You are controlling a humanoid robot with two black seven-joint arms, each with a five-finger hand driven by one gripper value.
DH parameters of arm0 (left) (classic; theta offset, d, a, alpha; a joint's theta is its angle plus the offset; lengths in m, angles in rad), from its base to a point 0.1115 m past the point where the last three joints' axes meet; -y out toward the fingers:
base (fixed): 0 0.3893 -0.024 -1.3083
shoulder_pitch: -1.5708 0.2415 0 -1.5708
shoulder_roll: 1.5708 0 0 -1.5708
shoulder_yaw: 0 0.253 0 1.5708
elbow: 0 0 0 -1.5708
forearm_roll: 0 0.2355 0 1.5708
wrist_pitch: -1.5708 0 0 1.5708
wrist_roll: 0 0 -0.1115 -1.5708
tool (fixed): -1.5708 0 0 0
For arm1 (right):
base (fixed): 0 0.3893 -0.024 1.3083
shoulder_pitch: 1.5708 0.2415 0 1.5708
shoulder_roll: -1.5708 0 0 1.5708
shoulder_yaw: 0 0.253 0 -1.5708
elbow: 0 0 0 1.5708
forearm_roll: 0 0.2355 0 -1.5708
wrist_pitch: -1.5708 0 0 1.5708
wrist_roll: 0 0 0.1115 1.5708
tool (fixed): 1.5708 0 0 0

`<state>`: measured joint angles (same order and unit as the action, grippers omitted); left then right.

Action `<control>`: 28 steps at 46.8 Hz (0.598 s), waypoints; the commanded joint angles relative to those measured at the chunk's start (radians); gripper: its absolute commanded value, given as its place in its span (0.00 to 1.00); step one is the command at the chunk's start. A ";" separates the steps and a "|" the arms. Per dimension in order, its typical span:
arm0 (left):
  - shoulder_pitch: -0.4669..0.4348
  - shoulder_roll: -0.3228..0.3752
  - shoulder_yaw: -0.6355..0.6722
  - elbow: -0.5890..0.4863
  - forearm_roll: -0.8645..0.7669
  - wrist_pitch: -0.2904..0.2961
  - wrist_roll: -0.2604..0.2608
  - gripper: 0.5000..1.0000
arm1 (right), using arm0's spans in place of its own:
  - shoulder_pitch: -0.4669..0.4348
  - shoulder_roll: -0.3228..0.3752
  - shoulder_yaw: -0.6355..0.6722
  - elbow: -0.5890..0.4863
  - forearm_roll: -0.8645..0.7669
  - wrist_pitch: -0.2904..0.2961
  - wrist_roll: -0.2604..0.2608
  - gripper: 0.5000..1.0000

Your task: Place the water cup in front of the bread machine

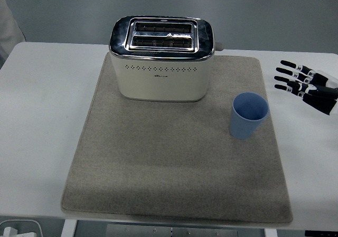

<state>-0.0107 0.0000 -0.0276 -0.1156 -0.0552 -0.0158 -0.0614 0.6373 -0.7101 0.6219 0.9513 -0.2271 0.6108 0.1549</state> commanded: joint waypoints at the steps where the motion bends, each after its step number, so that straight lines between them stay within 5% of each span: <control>1: 0.000 0.000 0.000 -0.001 0.000 -0.001 0.000 1.00 | -0.013 0.001 -0.004 0.017 -0.002 0.000 -0.002 0.86; 28: 0.000 0.000 0.000 0.001 0.000 0.001 0.000 1.00 | -0.061 0.006 0.009 0.135 -0.049 0.000 -0.002 0.86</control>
<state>-0.0109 0.0000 -0.0276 -0.1159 -0.0552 -0.0159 -0.0614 0.5791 -0.7024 0.6290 1.0746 -0.2746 0.6108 0.1534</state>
